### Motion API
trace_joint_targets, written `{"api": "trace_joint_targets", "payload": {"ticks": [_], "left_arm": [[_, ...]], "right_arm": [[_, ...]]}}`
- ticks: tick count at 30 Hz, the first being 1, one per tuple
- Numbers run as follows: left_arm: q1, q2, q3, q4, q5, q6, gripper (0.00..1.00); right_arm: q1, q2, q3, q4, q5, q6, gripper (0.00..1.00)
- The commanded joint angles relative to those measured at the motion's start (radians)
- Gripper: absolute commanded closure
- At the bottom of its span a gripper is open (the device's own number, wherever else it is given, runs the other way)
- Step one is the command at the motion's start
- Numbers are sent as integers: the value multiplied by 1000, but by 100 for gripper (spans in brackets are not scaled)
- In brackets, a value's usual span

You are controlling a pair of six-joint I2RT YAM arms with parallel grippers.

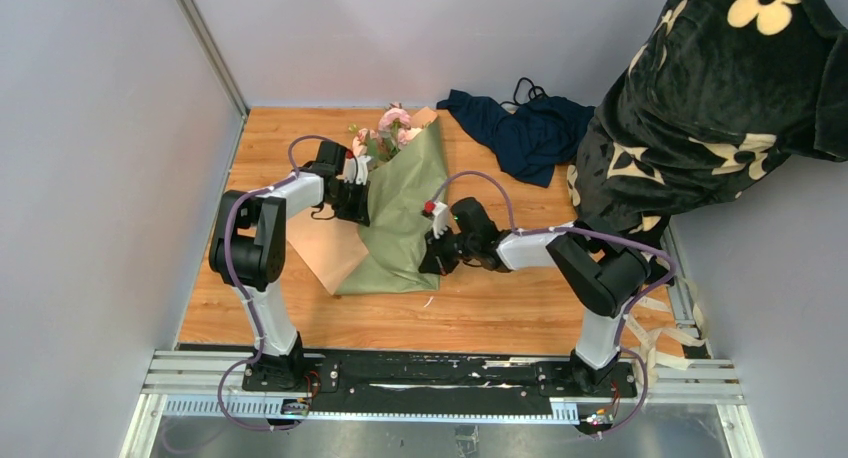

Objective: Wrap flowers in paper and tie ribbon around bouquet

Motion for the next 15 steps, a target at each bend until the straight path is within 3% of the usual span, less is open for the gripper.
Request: {"api": "trace_joint_targets", "payload": {"ticks": [1,8,12,15], "left_arm": [[4,-4,-20,19,-110,44,100],[3,-9,-28,30,-111,55,100],[2,-14,-38,29,-94,57,100],[2,-20,-45,31,-98,58,100]], "right_arm": [[-112,18,-166,209,-74,209,100],[-278,-23,-357,274,-52,320,100],[-286,-99,-275,114,-52,227,100],[-285,-117,-157,73,-208,154,100]]}}
